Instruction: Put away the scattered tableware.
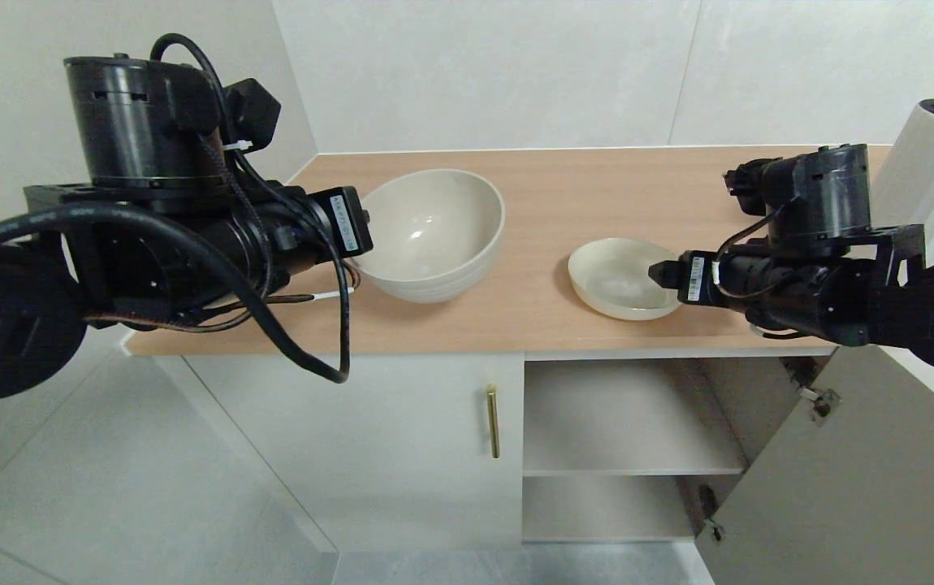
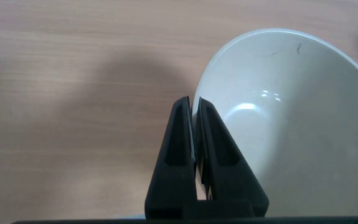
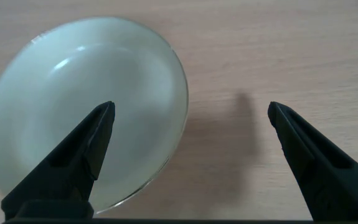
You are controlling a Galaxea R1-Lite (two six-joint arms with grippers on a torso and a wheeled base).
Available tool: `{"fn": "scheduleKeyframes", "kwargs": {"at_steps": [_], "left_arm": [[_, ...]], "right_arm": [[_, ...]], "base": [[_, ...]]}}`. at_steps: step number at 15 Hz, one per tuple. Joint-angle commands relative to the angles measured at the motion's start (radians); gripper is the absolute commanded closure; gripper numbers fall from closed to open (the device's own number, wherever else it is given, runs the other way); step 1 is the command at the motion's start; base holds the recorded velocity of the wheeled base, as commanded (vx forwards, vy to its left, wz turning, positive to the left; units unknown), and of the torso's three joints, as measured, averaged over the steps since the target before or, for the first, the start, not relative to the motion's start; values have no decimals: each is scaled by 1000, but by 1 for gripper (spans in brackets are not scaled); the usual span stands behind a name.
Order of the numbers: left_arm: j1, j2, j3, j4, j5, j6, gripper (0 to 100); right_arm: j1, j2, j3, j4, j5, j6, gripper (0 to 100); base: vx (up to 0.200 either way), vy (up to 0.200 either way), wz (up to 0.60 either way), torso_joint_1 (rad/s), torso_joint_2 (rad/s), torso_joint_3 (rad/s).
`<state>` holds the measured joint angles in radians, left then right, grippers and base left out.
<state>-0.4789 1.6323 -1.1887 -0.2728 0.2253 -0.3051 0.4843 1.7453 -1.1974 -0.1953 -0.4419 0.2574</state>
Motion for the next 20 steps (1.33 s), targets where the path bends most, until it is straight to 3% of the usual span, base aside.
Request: {"fn": "scheduleKeyframes", "kwargs": {"at_steps": [1,4,5,16,20], "left_arm": [[-6,-16,6,0,0,0,100],[-9,-28,11,0,2,-2,100],[-9,-29,14,0,2,-2,100],[-43,-97,72,4,3,-3,100],[-83,-158,185,6,3,-19,100]], "right_arm": [[0,25,-2,-1,0,0,0],[-1,43,-4,-3,0,3,0],[-1,48,-8,-7,2,5,100],[-3,-104,62,-26,57,34,100],[4,-222,121,151,129,39,100]], "base": [[0,0,0,0,0,0],[0,0,0,0,0,0],[0,0,0,0,0,0],[0,0,0,0,0,0],[0,0,0,0,0,0]]}}
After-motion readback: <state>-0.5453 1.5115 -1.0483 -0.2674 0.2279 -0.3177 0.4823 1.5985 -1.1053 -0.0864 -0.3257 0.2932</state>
